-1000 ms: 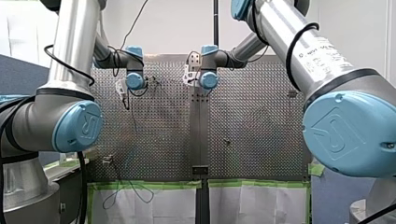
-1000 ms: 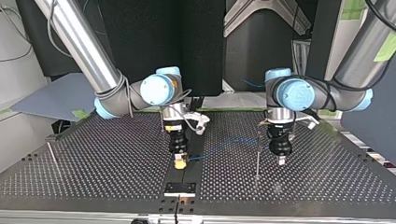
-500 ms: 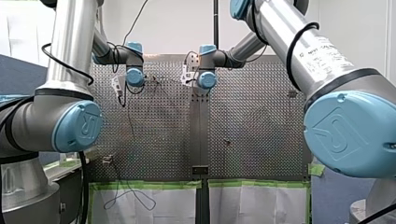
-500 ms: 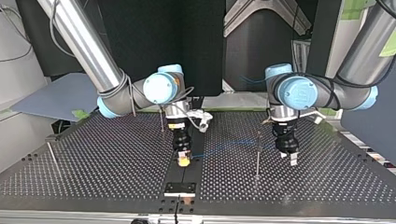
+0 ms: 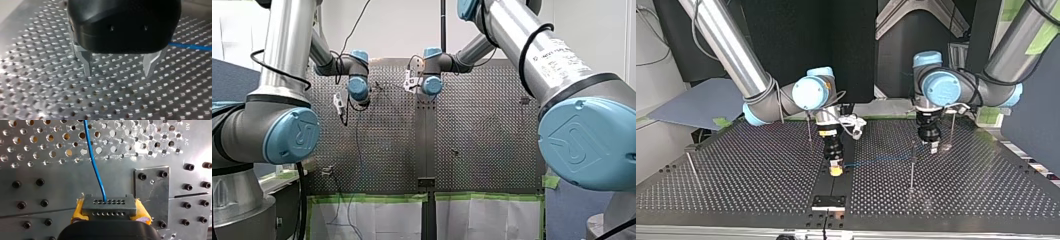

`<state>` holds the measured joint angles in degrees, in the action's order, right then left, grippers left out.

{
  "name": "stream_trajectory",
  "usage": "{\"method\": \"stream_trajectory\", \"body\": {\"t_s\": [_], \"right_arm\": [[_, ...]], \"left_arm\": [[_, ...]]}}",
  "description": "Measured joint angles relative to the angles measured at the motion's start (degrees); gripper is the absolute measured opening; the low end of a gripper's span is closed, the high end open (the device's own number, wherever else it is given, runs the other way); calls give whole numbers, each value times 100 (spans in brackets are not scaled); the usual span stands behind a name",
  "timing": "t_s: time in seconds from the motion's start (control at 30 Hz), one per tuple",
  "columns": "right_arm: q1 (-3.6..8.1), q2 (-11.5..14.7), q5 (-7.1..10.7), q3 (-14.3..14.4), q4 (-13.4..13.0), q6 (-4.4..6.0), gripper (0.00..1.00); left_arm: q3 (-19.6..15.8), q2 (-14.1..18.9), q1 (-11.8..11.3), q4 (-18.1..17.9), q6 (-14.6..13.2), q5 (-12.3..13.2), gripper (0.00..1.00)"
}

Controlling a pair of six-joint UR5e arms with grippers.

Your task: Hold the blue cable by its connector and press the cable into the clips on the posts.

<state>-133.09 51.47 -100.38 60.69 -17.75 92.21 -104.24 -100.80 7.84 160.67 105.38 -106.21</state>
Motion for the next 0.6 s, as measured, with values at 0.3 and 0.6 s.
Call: {"method": "stream_trajectory", "body": {"t_s": [0.3,0.6], "right_arm": [[-18,0,0,1,7,0,0],[-36,0,0,2,7,0,0]], "left_arm": [[-443,215,181,-375,80,-37,100],[-853,617,401,-492,254,193,100]]}}
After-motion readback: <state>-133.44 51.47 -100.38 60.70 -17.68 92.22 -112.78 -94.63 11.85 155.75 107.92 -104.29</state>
